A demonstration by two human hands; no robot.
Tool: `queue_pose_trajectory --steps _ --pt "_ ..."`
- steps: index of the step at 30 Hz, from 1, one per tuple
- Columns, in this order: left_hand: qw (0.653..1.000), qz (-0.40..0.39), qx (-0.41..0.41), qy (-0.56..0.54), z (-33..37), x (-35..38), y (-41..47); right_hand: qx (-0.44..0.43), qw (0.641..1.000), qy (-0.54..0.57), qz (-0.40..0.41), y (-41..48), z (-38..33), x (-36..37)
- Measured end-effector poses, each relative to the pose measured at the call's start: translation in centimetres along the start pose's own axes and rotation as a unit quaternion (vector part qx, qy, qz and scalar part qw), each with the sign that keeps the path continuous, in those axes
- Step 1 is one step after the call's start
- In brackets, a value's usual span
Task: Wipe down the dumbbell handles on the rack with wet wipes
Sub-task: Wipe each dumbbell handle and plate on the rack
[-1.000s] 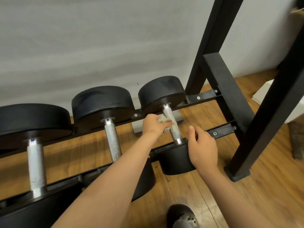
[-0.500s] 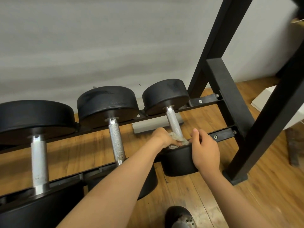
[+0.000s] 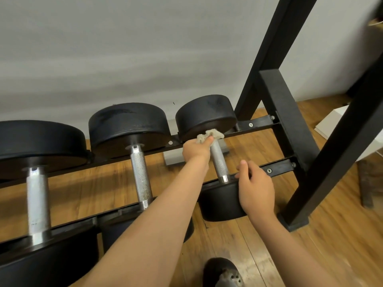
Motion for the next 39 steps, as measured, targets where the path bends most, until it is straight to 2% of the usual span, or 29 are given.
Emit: queue_pose_trajectory --steps 5,7,12,16,22,23,26,28,30,32,34,37,39 --pt "0.996 0.000 -0.034 -0.077 -0.1 0.2 0.6 -0.011 1.000 -0.003 -0.003 0.0 -0.1 -0.1" --pt "0.998 -0.018 -0.029 -0.058 0.0 -0.1 1.0 -0.014 1.000 -0.004 -0.005 0.0 -0.1 -0.1" --pt "0.990 -0.105 -0.022 0.094 0.2 -0.6 0.3 -0.031 0.999 0.005 -0.008 -0.1 -0.7 -0.3" --pt "0.947 -0.182 -0.056 0.257 -2.3 -0.4 -1.8 -0.024 1.000 0.012 0.008 -0.1 -0.6 -0.5" --pt "0.899 -0.151 0.053 0.408 -1.8 -0.4 -3.0 -0.011 1.000 -0.004 0.019 0.0 -0.4 -0.4" --pt "0.900 -0.146 0.068 0.406 -1.3 -0.5 -3.2 -0.011 1.000 -0.003 0.018 -0.1 -0.4 -0.5" --pt "0.936 -0.209 0.043 0.280 0.1 0.1 -5.0 -0.020 1.000 0.018 -0.005 -0.4 -0.7 -1.0" --pt "0.923 -0.252 0.096 0.274 1.9 0.8 -6.4 -0.024 0.996 0.053 -0.063 -0.2 -0.9 -0.9" --pt "0.913 -0.278 0.114 0.276 2.5 1.1 -7.7 0.013 0.971 0.170 -0.166 0.2 -0.8 -1.1" --pt "0.904 -0.277 0.148 0.291 2.8 0.9 -8.7 -0.025 0.947 0.227 -0.227 0.5 -1.6 -2.3" --pt "0.900 -0.264 0.166 0.304 3.1 0.7 -9.4 -0.075 0.949 0.207 -0.226 1.0 -2.2 -3.9" --pt "0.908 -0.303 0.121 0.263 2.9 0.3 -10.3 -0.056 0.958 0.195 -0.201 2.3 -2.2 -5.4" --pt "0.932 -0.251 0.118 0.233 2.7 -0.6 -10.5 -0.037 0.976 0.152 -0.154 3.6 -1.5 -6.1"
Point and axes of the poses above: each hand's wrist, its own y-axis towards the middle knuckle, its own x-axis out of the palm, z = x × y, the point moved 6 cm from there along y, towards the middle knuckle, and after that the axes turned 7 degrees about -y, right-handed, at the moved point
